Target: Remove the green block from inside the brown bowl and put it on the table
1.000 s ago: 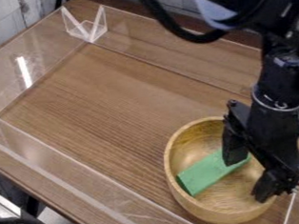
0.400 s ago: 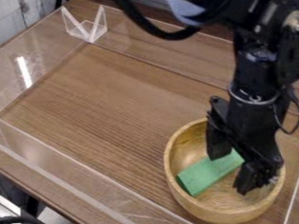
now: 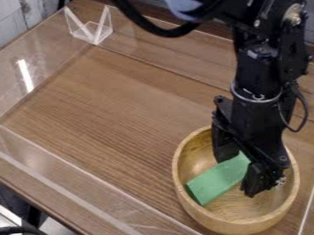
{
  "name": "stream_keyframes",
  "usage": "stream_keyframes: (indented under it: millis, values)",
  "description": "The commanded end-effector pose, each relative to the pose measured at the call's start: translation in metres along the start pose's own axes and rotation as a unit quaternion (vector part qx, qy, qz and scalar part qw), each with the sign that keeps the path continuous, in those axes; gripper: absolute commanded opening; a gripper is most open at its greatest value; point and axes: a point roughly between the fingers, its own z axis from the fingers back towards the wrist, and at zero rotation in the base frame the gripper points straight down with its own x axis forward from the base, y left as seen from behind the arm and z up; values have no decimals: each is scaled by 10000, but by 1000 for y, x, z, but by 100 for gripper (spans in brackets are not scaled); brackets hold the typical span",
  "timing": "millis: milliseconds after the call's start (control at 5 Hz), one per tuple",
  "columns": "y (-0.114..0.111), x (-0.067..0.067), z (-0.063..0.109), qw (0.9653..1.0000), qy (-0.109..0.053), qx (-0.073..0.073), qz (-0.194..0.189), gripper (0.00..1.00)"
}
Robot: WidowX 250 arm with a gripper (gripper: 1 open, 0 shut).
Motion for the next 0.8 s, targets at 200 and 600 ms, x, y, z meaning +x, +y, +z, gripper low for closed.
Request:
stream_keyframes:
  millis: [200,600]
  values:
    - [4,7,7,9992,-374,52,-87,100]
    - [6,9,3,9990,-442,32,-116,100]
